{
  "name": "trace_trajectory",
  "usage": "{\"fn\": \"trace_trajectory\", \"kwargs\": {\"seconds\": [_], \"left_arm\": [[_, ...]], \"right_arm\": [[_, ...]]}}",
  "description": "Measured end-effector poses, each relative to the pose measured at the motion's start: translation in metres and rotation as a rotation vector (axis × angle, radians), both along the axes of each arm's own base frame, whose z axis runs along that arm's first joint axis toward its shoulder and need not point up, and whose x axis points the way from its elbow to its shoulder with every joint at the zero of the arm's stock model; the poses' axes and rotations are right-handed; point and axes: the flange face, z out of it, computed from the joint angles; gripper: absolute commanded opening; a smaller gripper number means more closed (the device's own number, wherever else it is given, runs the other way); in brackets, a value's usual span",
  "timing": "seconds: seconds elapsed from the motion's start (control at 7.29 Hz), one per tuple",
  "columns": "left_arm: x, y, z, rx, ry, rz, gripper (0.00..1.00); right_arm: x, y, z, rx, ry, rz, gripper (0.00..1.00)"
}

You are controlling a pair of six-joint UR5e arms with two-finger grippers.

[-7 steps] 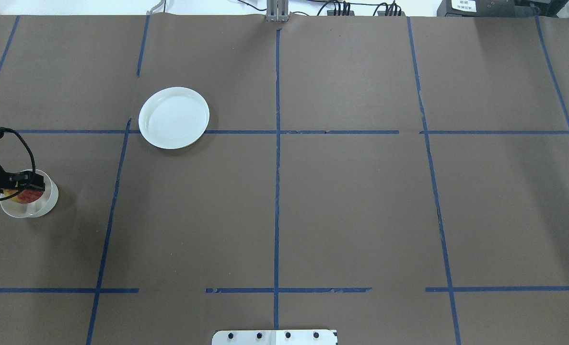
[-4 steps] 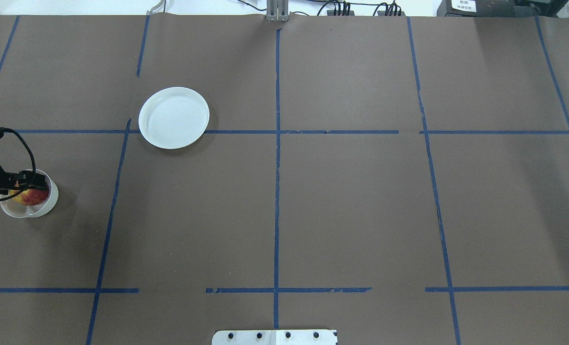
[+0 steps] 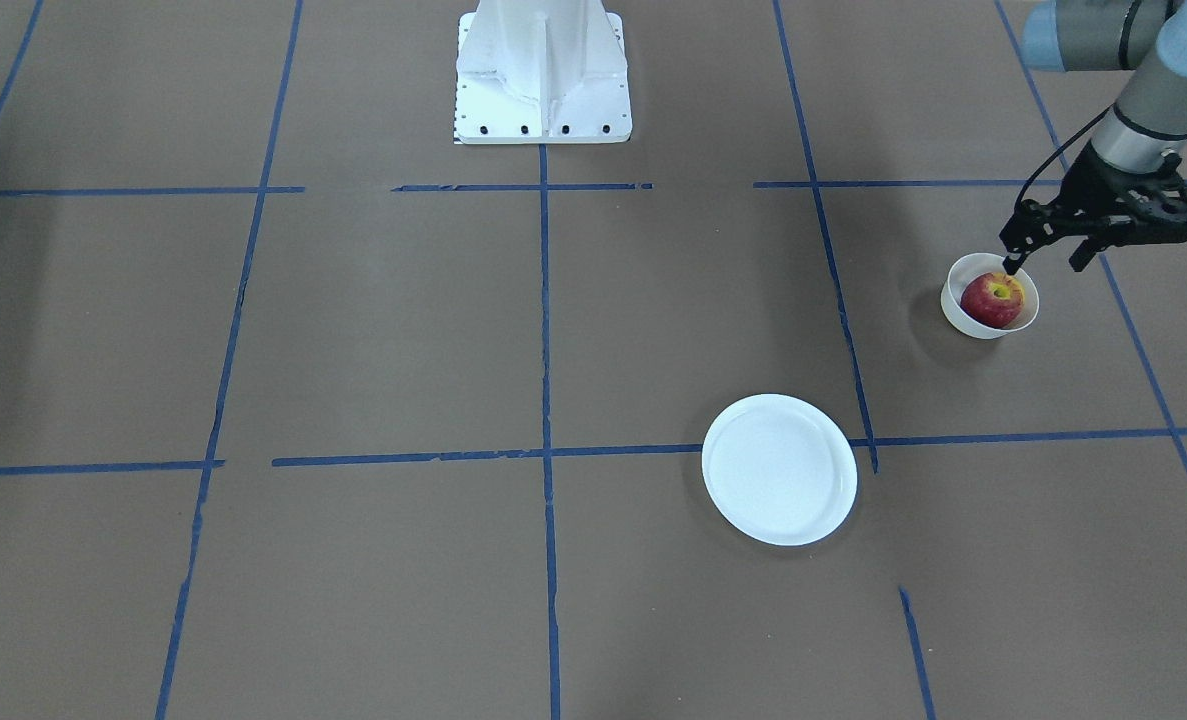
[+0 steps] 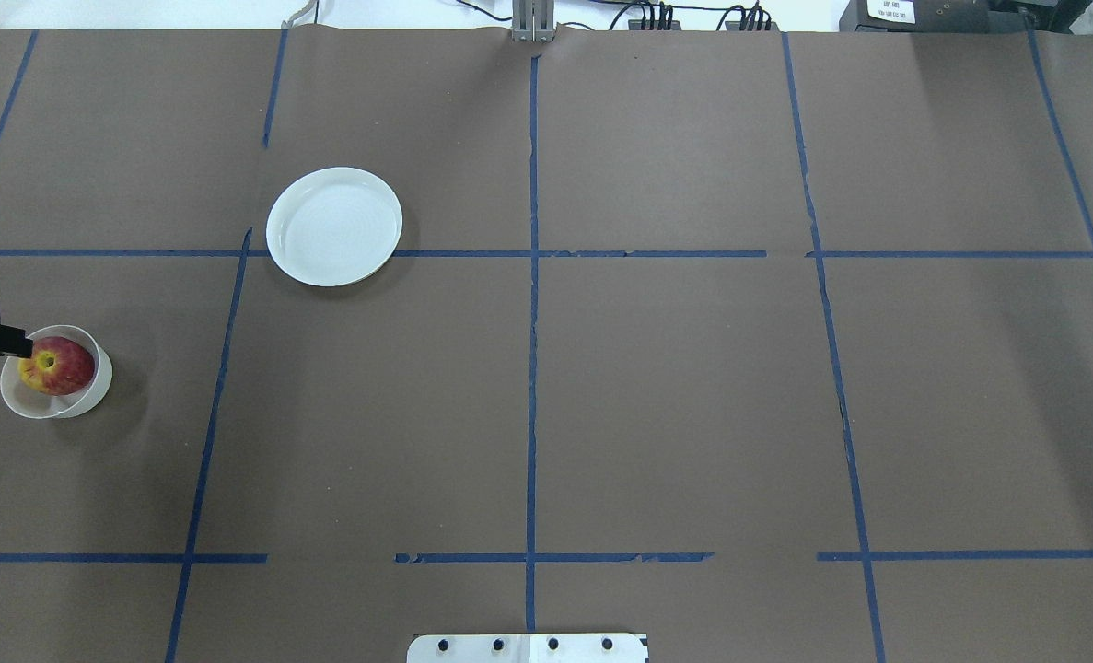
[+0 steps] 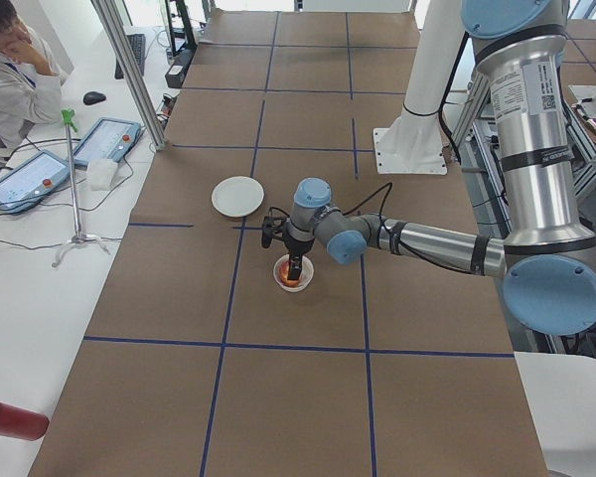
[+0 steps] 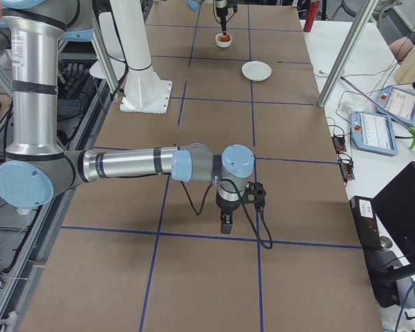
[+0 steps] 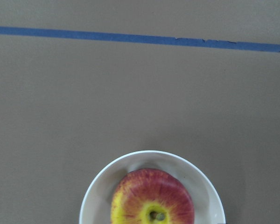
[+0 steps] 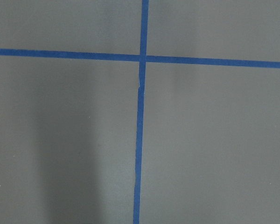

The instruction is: Move apple from plate to bowl

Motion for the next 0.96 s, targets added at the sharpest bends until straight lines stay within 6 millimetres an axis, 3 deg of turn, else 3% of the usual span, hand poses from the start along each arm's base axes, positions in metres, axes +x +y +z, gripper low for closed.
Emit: {"fn": "trace_trajectory", "kwargs": {"seconds": [0.14, 0.41, 0.55, 0.69, 0.82, 0.96], "left_arm": [[-0.059, -0.008, 0.022, 0.054, -0.024, 0.014, 0.91], [-0.188, -0.005, 0.095, 0.088, -0.047, 0.023, 0.91], [-0.237, -0.004, 0.121, 0.059, -0.057, 0.037, 0.91], [-0.275, -0.017, 0.114, 0.017, -0.059, 0.046, 0.92], [-0.302, -0.033, 0.086, -0.023, -0.051, 0.040, 0.96], [-0.313, -0.043, 0.067, -0.052, -0.043, 0.036, 0.99]], "right_arm": [[0.000, 0.000, 0.000, 0.000, 0.000, 0.000, 1.00], [0.000, 0.000, 0.000, 0.000, 0.000, 0.000, 1.00], [0.000, 0.000, 0.000, 0.000, 0.000, 0.000, 1.00], [0.000, 0.000, 0.000, 0.000, 0.000, 0.000, 1.00], [0.000, 0.000, 0.000, 0.000, 0.000, 0.000, 1.00], [0.000, 0.000, 0.000, 0.000, 0.000, 0.000, 1.00]]}}
